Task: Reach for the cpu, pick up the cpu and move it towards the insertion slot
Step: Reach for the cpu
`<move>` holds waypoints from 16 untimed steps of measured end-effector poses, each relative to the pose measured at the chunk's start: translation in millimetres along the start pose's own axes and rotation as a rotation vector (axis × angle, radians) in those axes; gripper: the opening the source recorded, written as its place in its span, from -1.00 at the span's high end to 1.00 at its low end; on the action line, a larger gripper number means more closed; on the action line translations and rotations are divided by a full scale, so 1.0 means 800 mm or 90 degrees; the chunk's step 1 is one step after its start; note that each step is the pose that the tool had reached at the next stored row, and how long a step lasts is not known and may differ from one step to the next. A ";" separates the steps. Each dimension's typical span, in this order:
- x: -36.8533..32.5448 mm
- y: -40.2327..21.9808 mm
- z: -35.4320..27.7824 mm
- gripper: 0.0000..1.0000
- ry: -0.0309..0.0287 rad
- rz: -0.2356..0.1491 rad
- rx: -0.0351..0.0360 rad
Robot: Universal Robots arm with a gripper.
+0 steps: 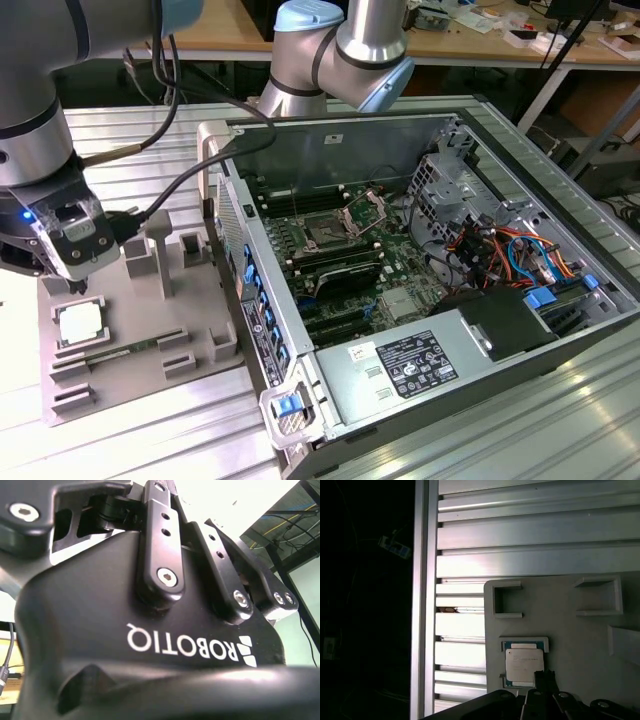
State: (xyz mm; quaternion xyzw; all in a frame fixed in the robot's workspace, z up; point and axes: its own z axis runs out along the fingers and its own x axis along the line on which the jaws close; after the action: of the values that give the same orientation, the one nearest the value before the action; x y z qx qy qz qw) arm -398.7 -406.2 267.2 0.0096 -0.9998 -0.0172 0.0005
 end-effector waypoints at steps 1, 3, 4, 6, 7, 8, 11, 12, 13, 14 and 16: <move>0.0000 0.0000 0.0002 0.79 0.0000 0.000 0.0000; 0.0000 0.0000 0.0005 0.79 0.0000 0.000 0.0000; 0.0000 0.0000 0.0007 0.79 0.0000 0.000 0.0000; 0.0000 0.0000 0.0012 0.79 0.0000 0.000 0.0000; 0.0000 -0.0001 0.0013 0.79 0.0000 0.000 0.0000; 0.0000 -0.0001 0.0015 0.79 0.0000 0.000 0.0000; 0.0000 -0.0001 0.0022 0.79 0.0000 0.000 0.0000; 0.0000 -0.0001 0.0026 0.79 0.0000 0.000 0.0000; 0.0000 -0.0001 0.0031 0.79 0.0000 0.000 0.0000; 0.0000 -0.0001 0.0033 0.79 0.0000 0.000 0.0000; 0.0000 -0.0002 0.0038 0.79 0.0000 0.000 0.0000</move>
State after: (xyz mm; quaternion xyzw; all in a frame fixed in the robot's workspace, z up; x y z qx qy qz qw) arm -398.7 -406.2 264.1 0.0096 -0.9998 -0.0172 0.0004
